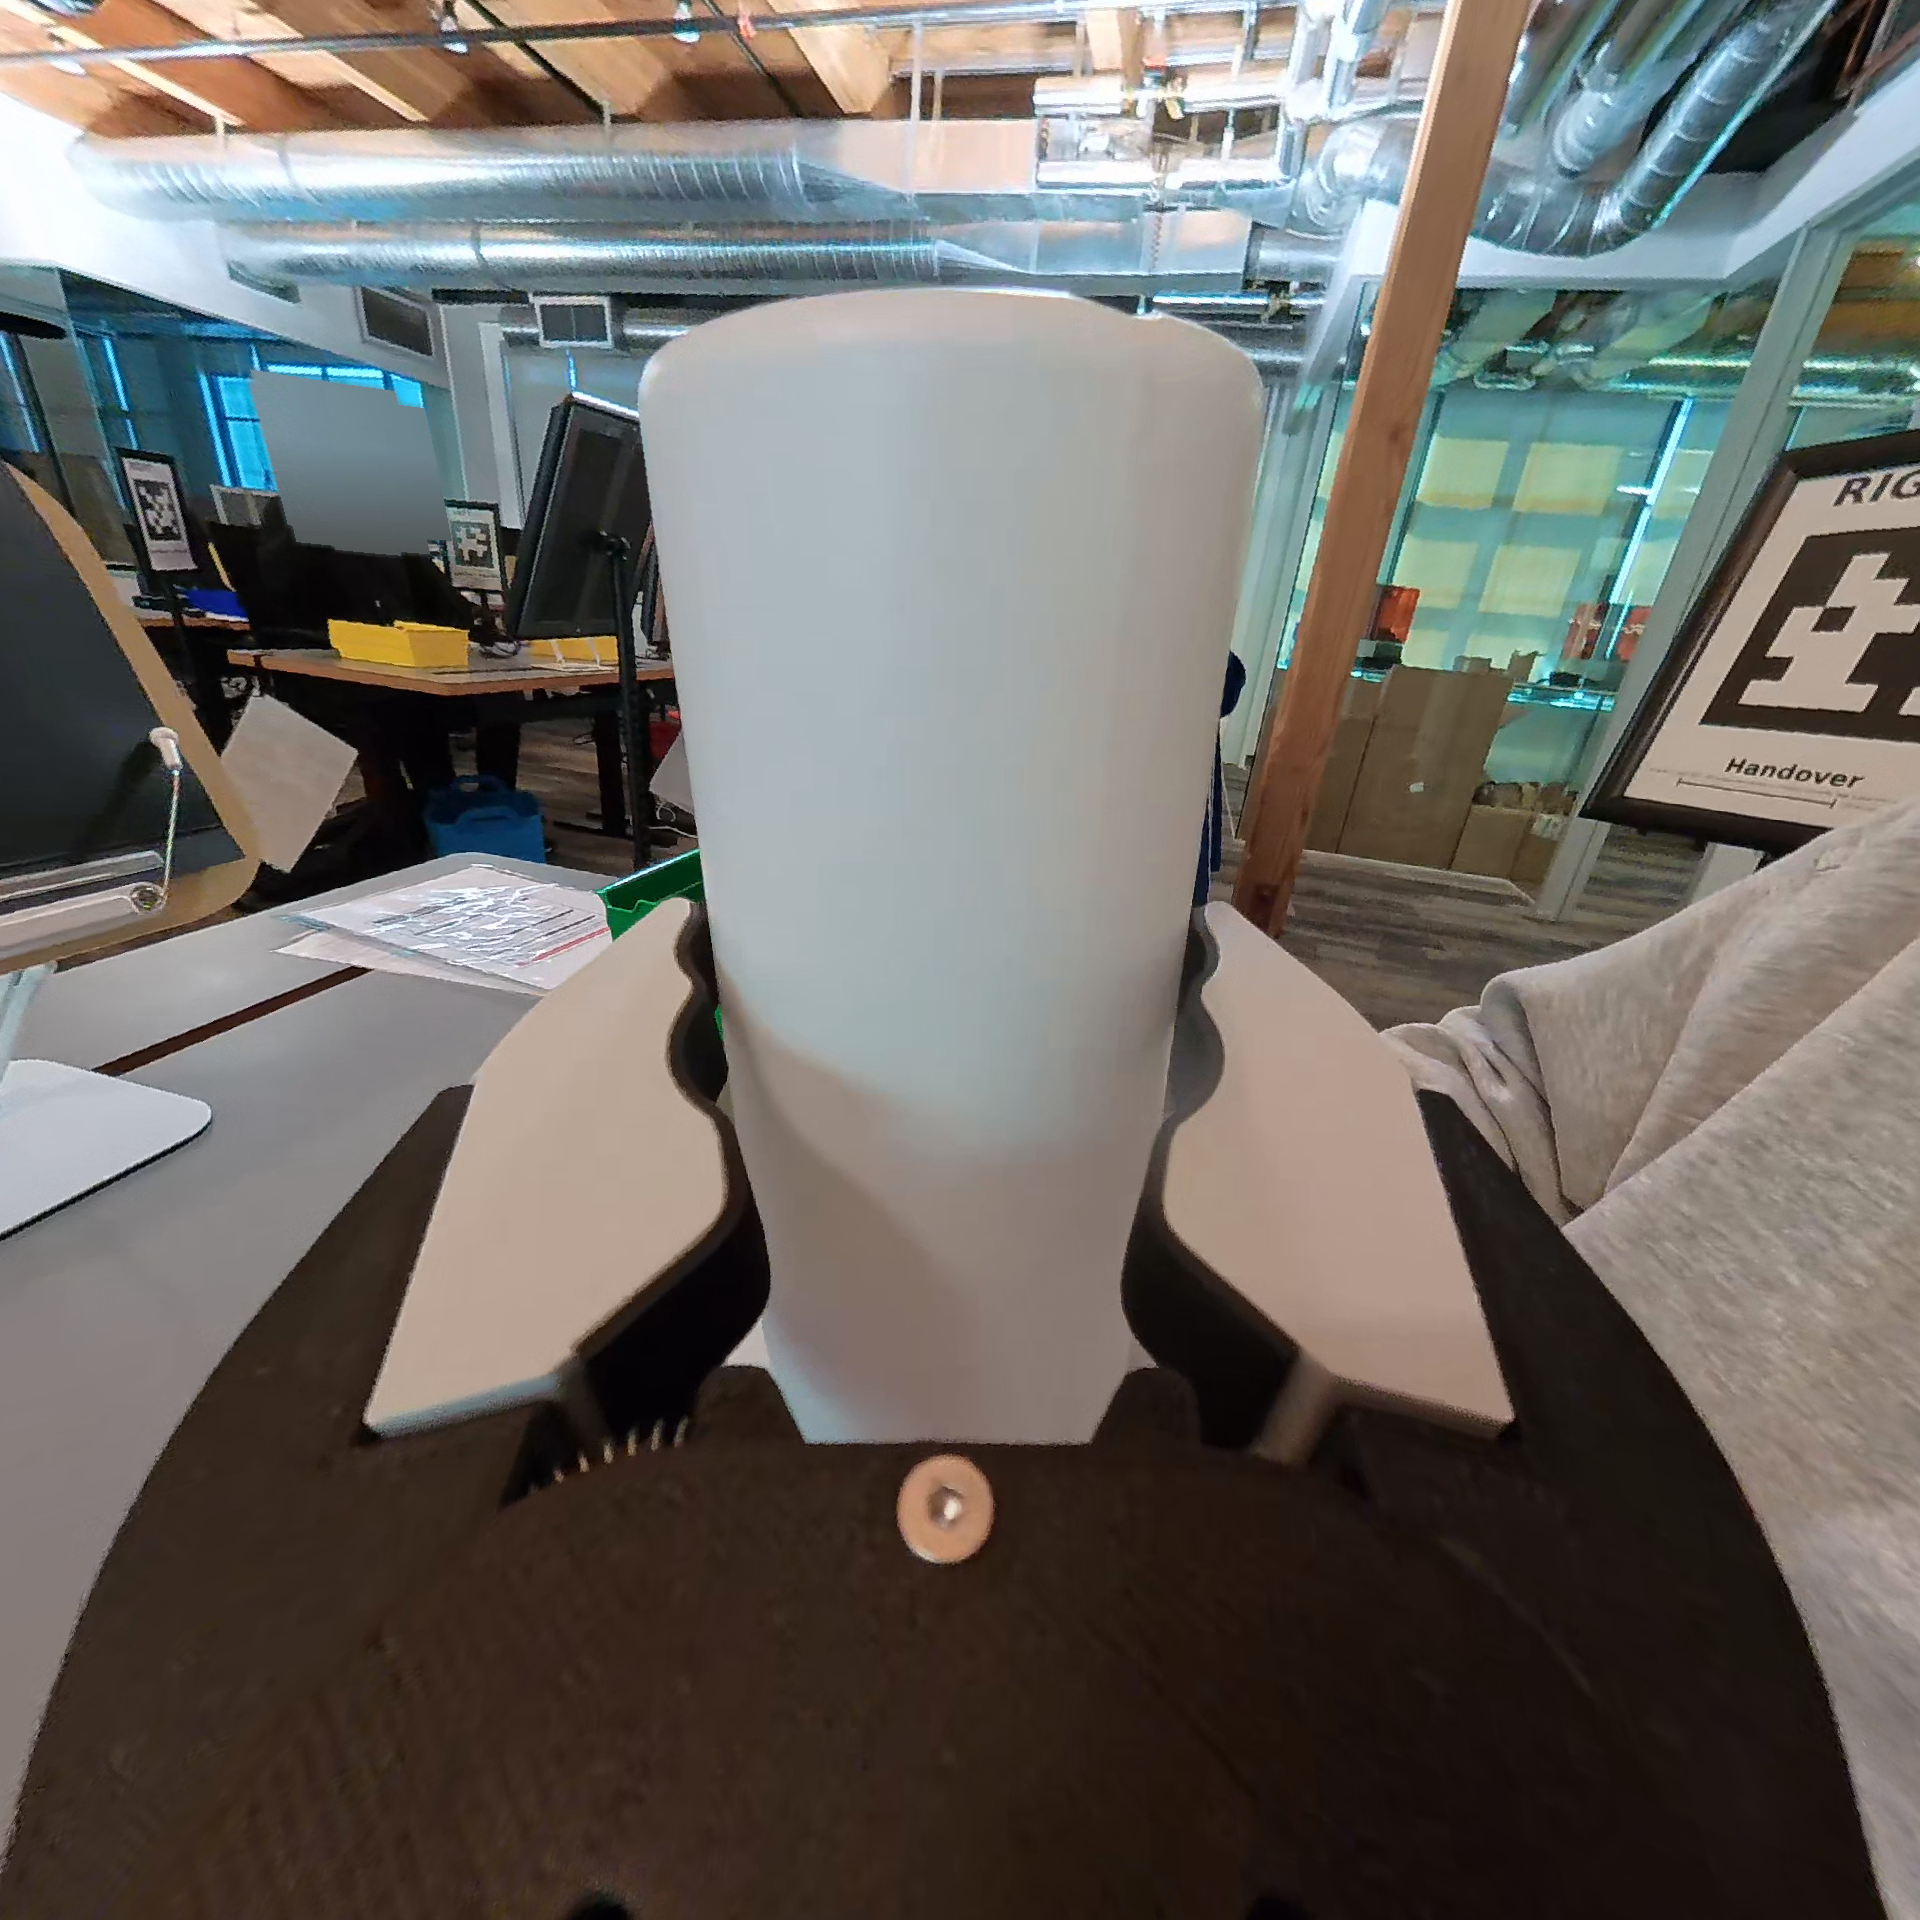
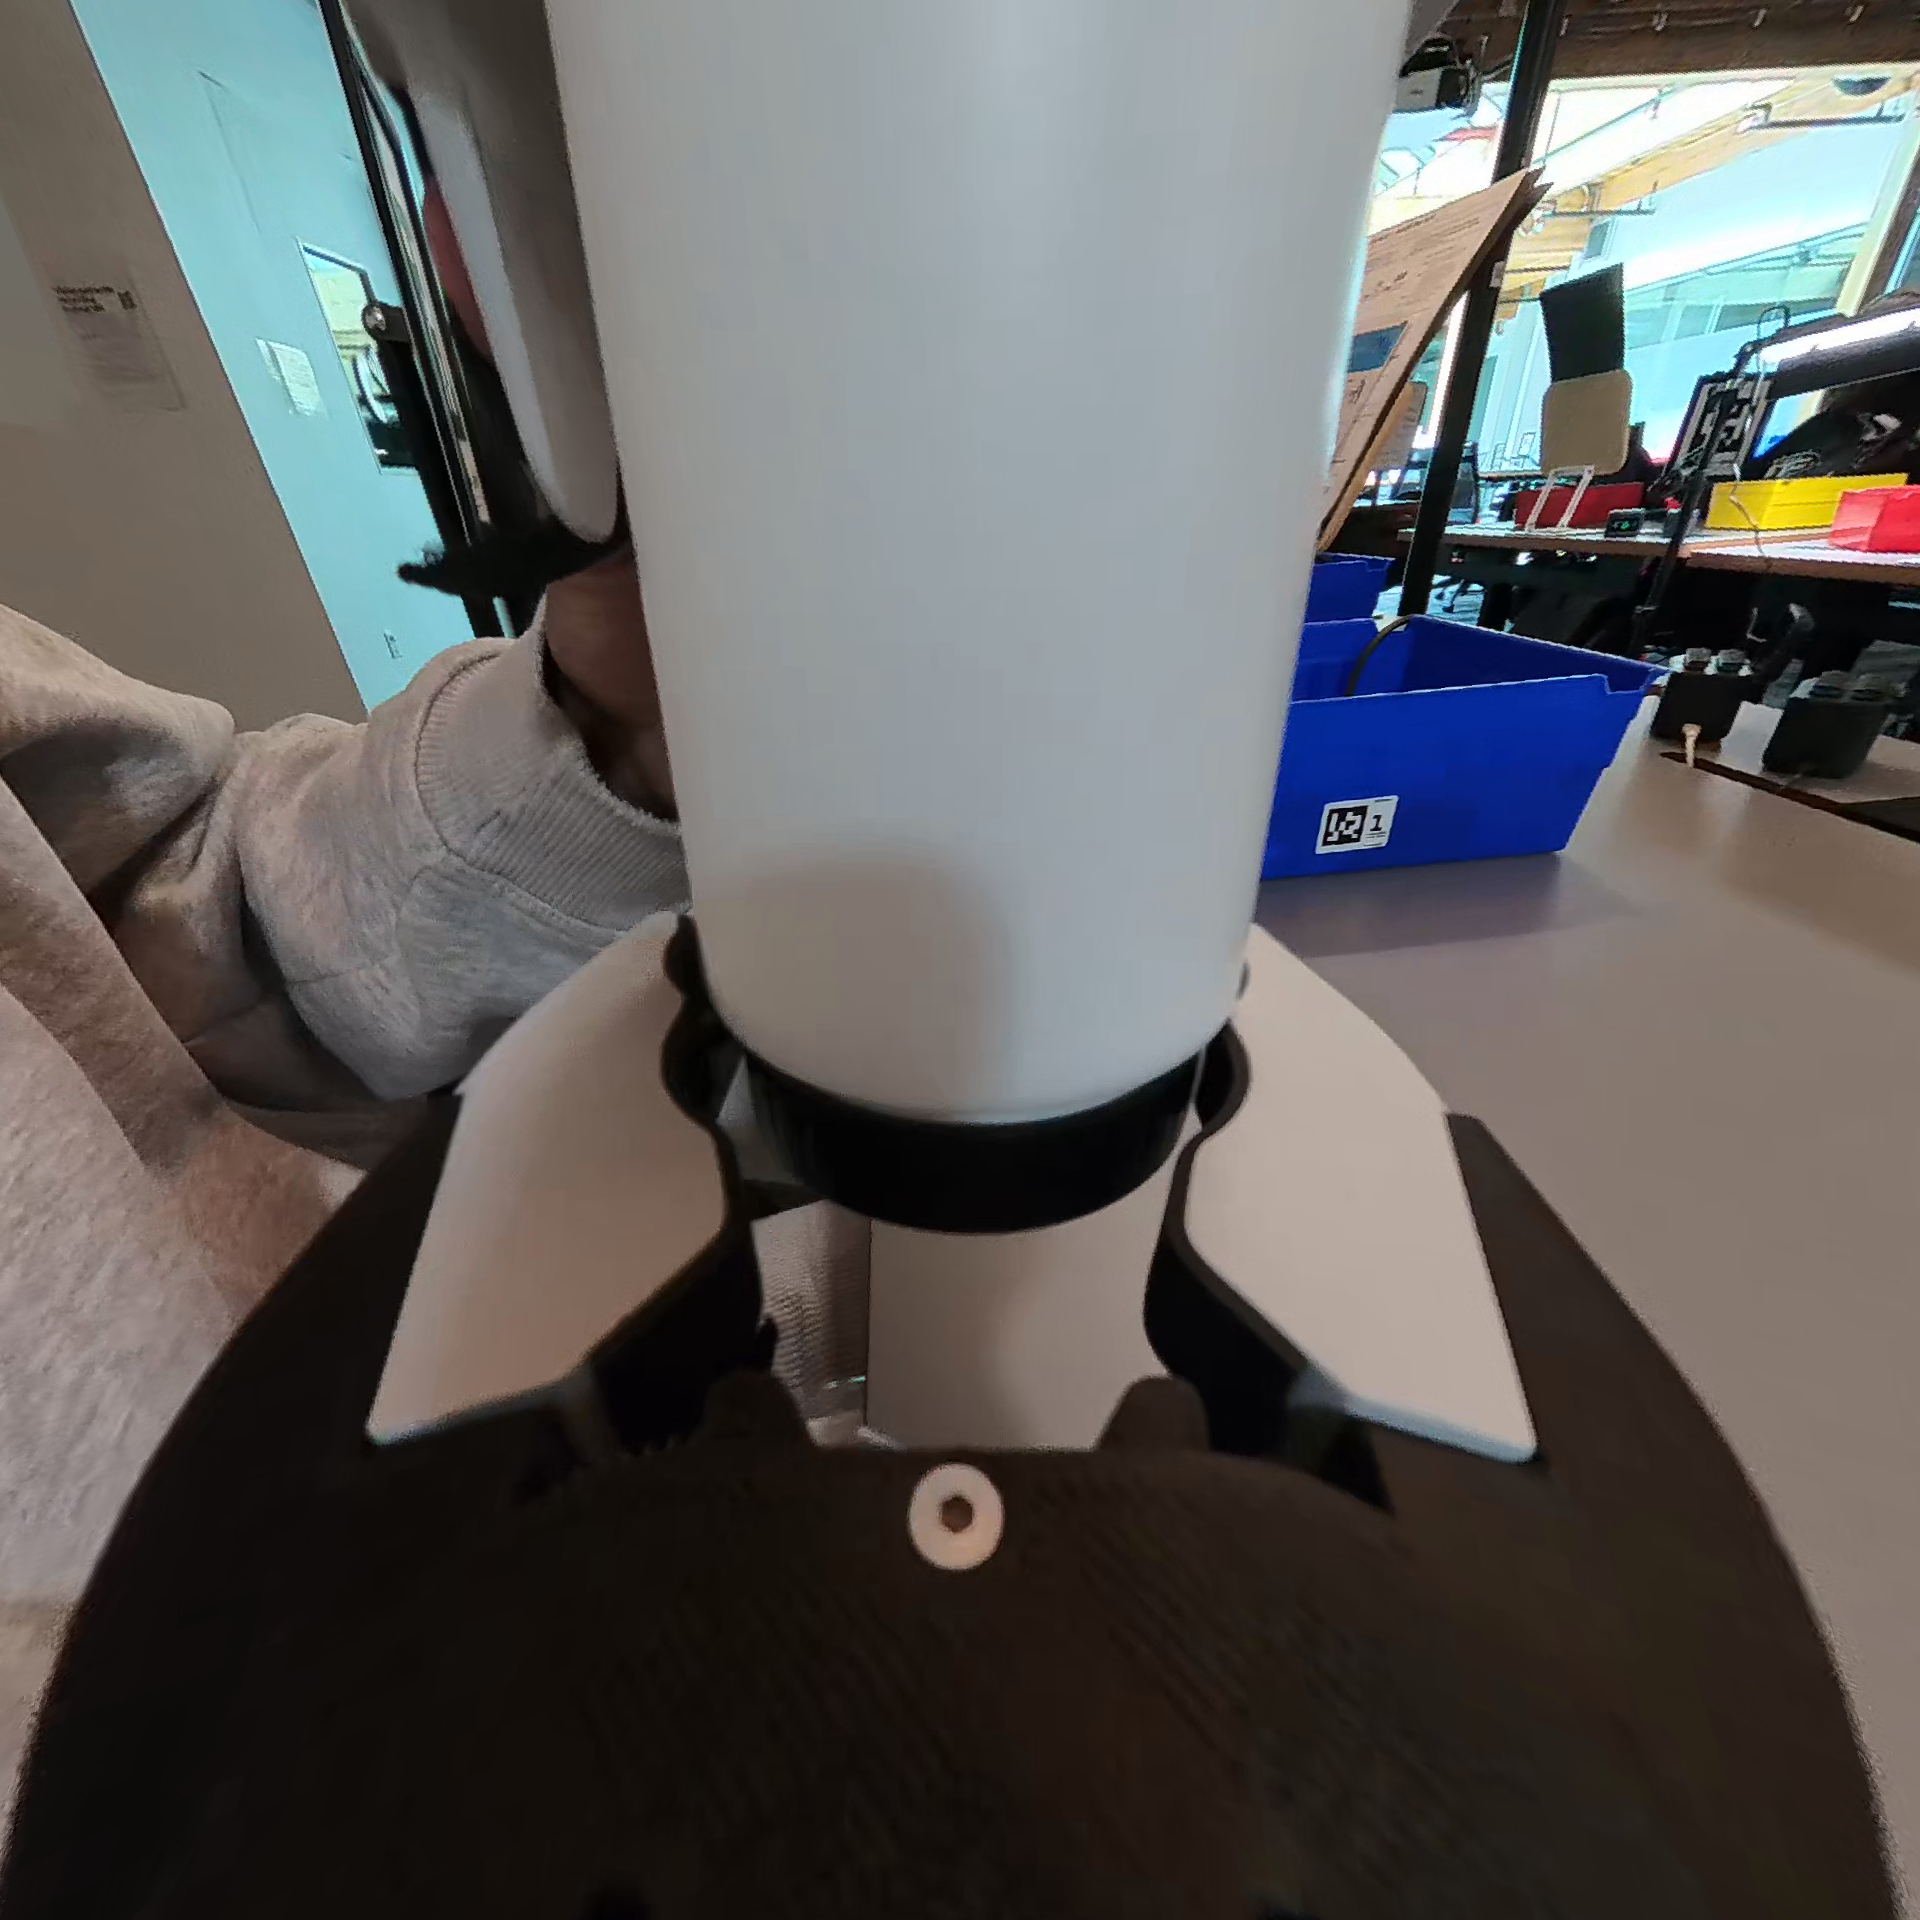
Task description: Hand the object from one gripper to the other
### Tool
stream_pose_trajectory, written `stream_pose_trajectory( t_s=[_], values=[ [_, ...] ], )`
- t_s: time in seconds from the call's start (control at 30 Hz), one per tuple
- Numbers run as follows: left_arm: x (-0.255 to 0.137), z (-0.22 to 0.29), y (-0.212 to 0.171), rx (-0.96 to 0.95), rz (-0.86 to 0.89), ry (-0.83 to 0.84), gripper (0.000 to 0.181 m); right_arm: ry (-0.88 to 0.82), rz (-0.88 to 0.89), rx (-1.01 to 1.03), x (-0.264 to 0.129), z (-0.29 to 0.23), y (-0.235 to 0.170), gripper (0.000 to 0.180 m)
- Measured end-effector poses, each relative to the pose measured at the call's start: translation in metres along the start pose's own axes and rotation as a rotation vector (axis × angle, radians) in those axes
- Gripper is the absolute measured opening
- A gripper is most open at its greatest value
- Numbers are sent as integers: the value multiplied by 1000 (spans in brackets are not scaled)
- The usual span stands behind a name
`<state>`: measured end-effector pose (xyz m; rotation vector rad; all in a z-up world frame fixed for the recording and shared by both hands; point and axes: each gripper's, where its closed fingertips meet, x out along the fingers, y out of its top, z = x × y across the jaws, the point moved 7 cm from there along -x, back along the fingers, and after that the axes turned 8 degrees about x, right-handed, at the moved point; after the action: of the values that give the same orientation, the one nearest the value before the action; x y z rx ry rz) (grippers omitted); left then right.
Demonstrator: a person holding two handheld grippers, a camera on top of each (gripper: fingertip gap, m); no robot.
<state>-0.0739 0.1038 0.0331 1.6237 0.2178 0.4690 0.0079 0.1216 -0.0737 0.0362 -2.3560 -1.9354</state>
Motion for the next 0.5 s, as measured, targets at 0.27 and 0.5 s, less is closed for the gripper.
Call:
stream_pose_trajectory(
  t_s=[0.27, 0.5],
  values=[
    [1, -2, -4, 11, -4, 21, 85, -22, -60, -11, 4, 2, -9, 102],
    [0, -1, -3, -24, 41, 5, 85, -20, -52, 3, 4, 1, -8, 100]
  ],
)
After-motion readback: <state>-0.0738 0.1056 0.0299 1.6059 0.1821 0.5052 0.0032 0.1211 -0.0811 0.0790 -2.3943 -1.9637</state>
